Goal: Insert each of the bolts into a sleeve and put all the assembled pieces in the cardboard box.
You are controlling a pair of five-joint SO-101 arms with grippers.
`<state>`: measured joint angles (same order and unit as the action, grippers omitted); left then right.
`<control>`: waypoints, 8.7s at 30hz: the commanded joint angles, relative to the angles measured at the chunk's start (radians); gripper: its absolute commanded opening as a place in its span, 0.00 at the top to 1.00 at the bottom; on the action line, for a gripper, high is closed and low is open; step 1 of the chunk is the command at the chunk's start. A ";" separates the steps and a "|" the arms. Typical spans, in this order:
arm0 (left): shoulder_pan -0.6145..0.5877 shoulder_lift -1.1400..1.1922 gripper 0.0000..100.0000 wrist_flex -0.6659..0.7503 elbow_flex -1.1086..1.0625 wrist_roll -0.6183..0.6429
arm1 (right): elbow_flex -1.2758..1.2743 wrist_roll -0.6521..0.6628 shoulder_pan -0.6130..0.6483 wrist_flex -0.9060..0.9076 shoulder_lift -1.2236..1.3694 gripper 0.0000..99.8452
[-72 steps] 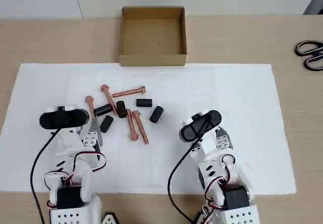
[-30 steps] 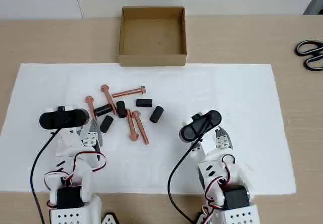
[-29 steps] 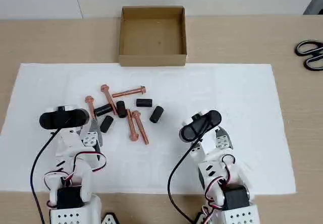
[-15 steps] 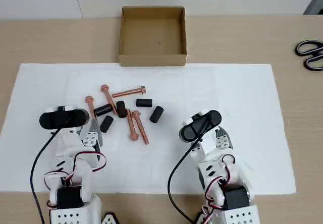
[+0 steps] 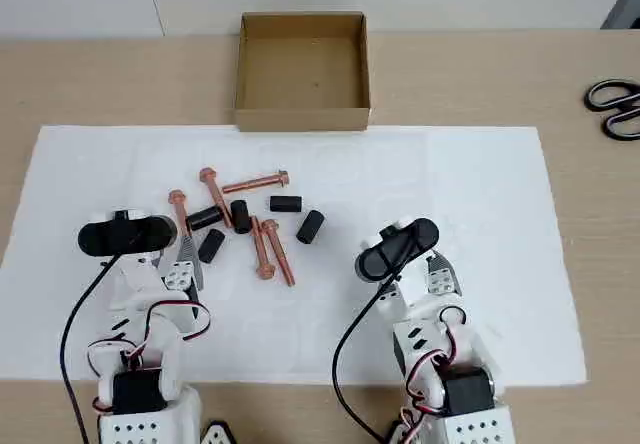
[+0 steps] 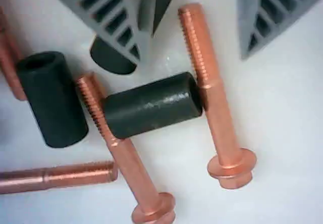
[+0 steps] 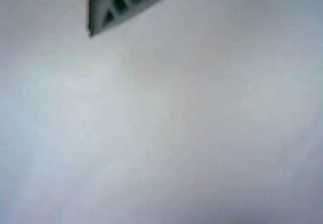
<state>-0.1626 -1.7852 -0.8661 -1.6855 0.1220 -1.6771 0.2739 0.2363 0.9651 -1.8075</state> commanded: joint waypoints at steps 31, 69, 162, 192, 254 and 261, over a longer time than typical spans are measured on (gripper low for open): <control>0.008 -0.011 0.88 -0.002 0.004 0.003 | 0.976 -0.011 0.077 0.317 0.881 0.78; 0.009 0.766 0.88 -0.470 0.928 0.009 | 1.688 -0.784 0.341 0.265 1.825 0.78; -0.011 2.234 0.88 -0.845 2.066 0.180 | 1.298 -0.600 0.028 0.271 1.615 1.00; -0.025 2.326 0.88 -0.730 2.061 0.153 | 1.295 -0.598 0.028 0.282 1.615 1.00; 0.008 1.077 0.99 -0.569 1.598 0.049 | 1.019 -0.431 0.219 -0.223 1.055 1.00; 0.203 1.071 0.99 -0.548 1.529 0.051 | 0.575 -0.218 0.193 -0.668 0.699 1.00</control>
<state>-0.0384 -0.6851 -1.4523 -0.1619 0.1726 -0.9528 -0.0176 0.4327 0.4895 -0.9513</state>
